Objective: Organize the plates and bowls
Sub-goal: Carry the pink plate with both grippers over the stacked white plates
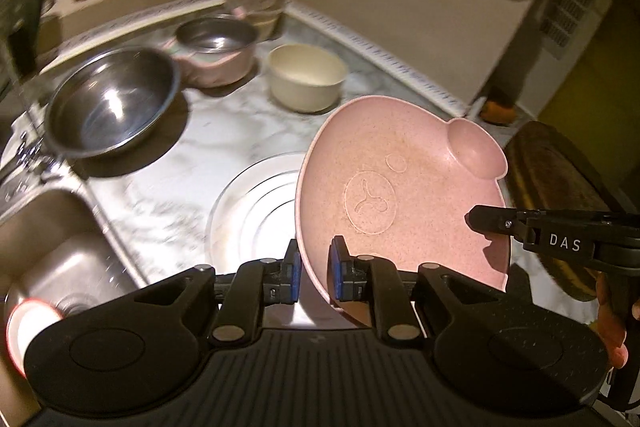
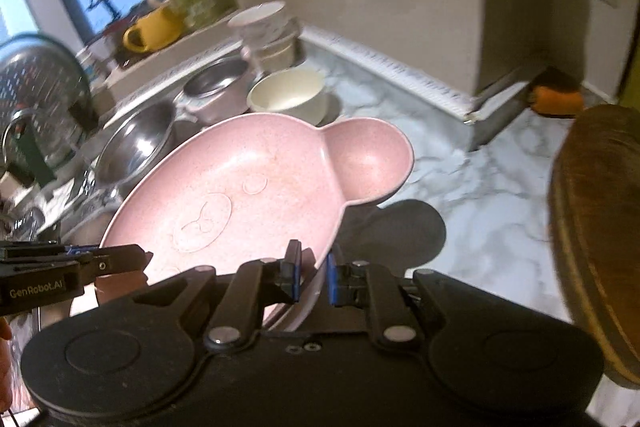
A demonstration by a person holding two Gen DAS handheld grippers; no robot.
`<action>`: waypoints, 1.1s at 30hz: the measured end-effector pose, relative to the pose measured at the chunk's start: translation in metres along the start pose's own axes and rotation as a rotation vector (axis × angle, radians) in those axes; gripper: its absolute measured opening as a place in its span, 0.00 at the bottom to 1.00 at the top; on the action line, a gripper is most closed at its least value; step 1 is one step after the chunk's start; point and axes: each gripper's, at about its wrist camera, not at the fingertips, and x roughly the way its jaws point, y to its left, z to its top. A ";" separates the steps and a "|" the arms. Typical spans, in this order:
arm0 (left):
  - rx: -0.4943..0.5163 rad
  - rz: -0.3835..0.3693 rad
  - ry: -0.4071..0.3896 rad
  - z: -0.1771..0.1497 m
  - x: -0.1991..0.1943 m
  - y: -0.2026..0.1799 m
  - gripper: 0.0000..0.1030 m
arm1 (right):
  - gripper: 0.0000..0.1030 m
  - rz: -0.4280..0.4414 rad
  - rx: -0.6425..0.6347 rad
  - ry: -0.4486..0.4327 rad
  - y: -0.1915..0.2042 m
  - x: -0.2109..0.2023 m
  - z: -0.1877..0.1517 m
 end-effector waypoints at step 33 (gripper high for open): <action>-0.083 -0.008 0.175 -0.028 0.047 0.023 0.17 | 0.15 0.047 -0.270 0.151 0.015 0.082 0.014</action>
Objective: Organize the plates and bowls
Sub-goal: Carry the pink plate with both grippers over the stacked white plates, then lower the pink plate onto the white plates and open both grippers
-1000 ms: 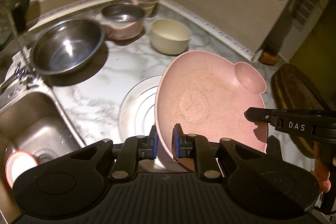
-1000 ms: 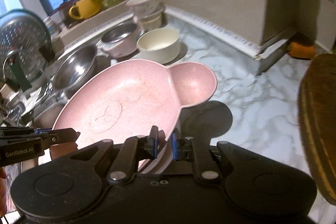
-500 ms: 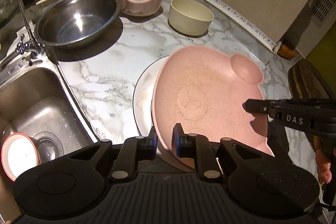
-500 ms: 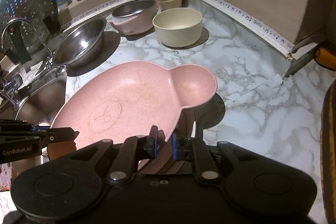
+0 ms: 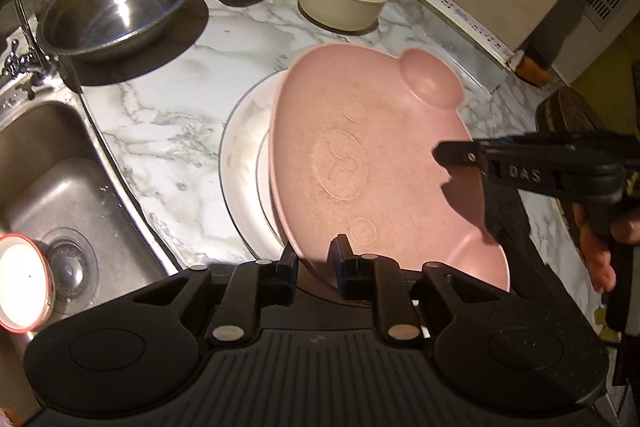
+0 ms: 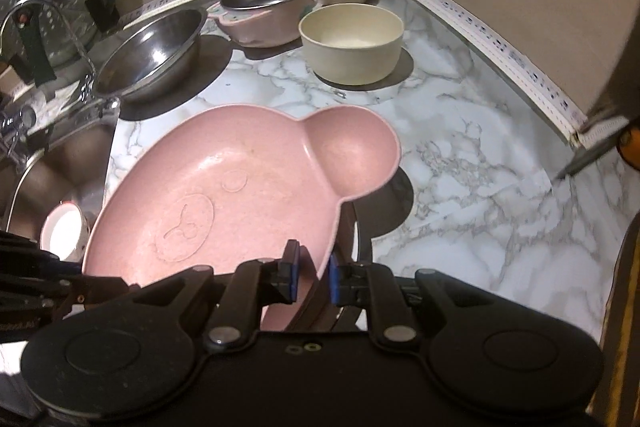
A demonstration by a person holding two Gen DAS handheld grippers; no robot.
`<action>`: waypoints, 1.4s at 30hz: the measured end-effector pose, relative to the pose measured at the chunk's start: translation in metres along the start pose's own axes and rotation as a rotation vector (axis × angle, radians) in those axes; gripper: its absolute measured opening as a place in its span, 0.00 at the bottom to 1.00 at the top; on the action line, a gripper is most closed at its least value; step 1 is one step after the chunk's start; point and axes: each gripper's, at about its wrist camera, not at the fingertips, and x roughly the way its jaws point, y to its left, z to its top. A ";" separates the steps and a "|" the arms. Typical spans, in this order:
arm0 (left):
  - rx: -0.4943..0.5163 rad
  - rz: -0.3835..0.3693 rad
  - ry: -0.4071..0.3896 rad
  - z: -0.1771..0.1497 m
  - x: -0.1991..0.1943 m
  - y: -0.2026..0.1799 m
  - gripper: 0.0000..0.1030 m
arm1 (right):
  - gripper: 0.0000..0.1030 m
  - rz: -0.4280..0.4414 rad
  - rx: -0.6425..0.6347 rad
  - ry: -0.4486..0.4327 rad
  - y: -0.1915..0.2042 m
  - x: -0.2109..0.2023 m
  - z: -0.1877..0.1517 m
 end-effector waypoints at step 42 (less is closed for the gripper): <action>0.143 -0.029 -0.077 0.012 -0.009 -0.020 0.19 | 0.49 -0.037 -0.116 -0.068 0.007 -0.022 0.008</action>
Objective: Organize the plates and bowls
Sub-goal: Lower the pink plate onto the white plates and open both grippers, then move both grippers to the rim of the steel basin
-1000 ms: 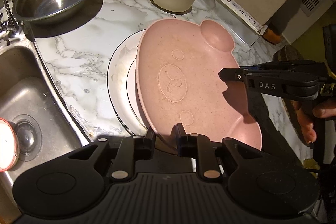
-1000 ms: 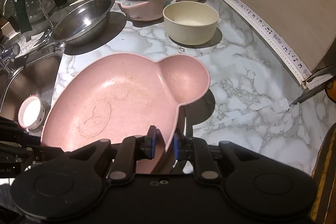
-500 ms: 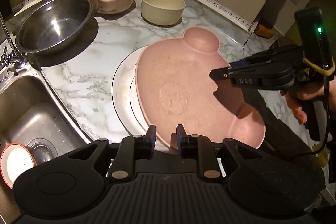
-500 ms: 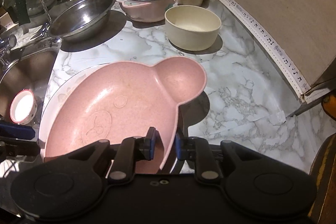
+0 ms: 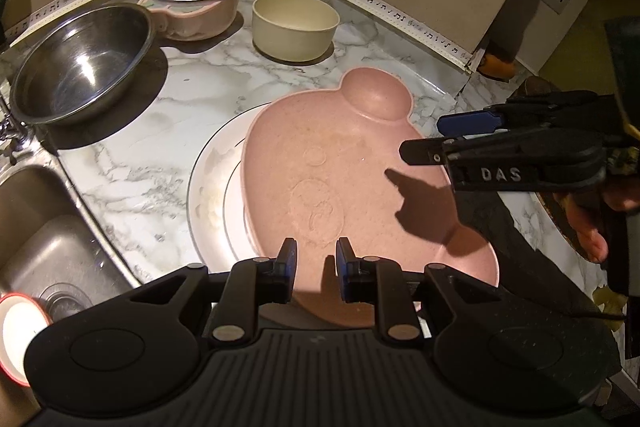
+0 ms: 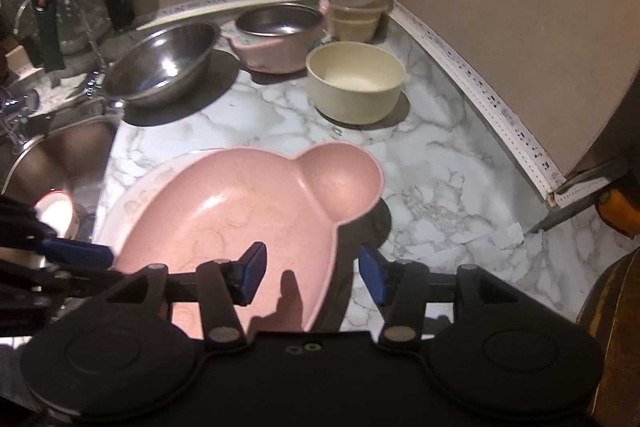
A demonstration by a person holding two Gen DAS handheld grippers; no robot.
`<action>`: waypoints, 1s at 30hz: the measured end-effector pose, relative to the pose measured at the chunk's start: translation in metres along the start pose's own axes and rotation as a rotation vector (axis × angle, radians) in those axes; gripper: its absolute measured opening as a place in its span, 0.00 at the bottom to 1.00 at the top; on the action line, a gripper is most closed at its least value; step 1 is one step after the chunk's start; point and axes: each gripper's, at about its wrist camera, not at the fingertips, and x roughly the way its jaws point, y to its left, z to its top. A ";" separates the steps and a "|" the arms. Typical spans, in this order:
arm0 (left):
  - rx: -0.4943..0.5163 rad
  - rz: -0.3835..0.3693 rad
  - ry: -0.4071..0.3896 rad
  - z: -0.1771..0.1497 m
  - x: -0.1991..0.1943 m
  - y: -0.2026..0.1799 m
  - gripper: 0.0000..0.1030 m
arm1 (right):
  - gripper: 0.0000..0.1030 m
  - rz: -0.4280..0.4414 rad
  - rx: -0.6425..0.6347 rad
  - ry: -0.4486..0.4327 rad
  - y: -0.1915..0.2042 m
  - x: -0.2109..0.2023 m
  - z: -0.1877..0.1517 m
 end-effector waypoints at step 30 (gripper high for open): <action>-0.019 0.027 -0.073 0.025 0.012 -0.006 0.69 | 0.61 0.205 0.029 -0.049 -0.006 -0.017 0.019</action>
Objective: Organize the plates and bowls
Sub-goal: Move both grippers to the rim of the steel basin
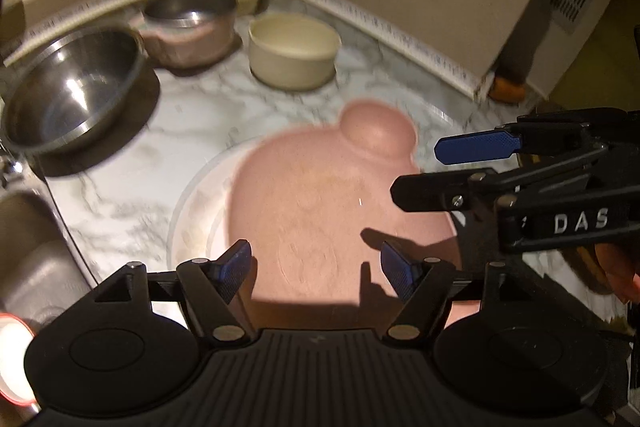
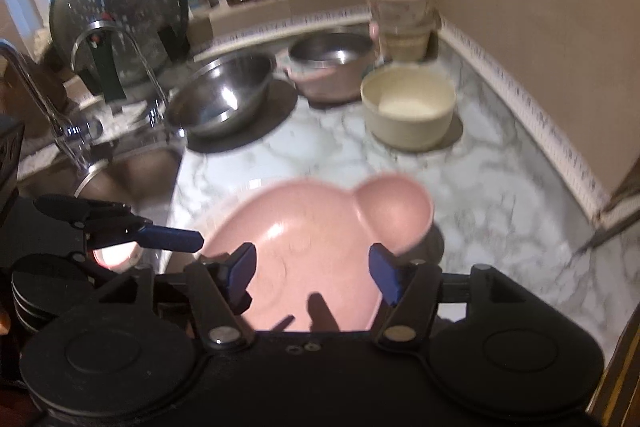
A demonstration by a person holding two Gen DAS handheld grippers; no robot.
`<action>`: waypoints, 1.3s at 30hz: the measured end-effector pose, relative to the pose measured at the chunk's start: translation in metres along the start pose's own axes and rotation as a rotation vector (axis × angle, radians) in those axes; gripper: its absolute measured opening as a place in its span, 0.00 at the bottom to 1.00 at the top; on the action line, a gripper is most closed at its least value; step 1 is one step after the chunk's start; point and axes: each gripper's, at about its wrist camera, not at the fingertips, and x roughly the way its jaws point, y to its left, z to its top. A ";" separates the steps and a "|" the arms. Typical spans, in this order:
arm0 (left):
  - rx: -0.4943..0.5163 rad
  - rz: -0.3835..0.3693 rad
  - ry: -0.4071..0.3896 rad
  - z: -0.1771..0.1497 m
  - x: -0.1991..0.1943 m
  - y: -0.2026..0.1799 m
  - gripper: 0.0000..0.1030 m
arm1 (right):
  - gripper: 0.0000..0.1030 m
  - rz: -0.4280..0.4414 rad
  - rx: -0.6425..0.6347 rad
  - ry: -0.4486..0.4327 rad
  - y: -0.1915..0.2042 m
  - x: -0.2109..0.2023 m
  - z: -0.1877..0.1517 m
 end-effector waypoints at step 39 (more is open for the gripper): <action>-0.261 0.296 -0.148 0.056 -0.002 0.144 0.77 | 0.85 0.065 0.155 0.000 -0.003 0.090 0.136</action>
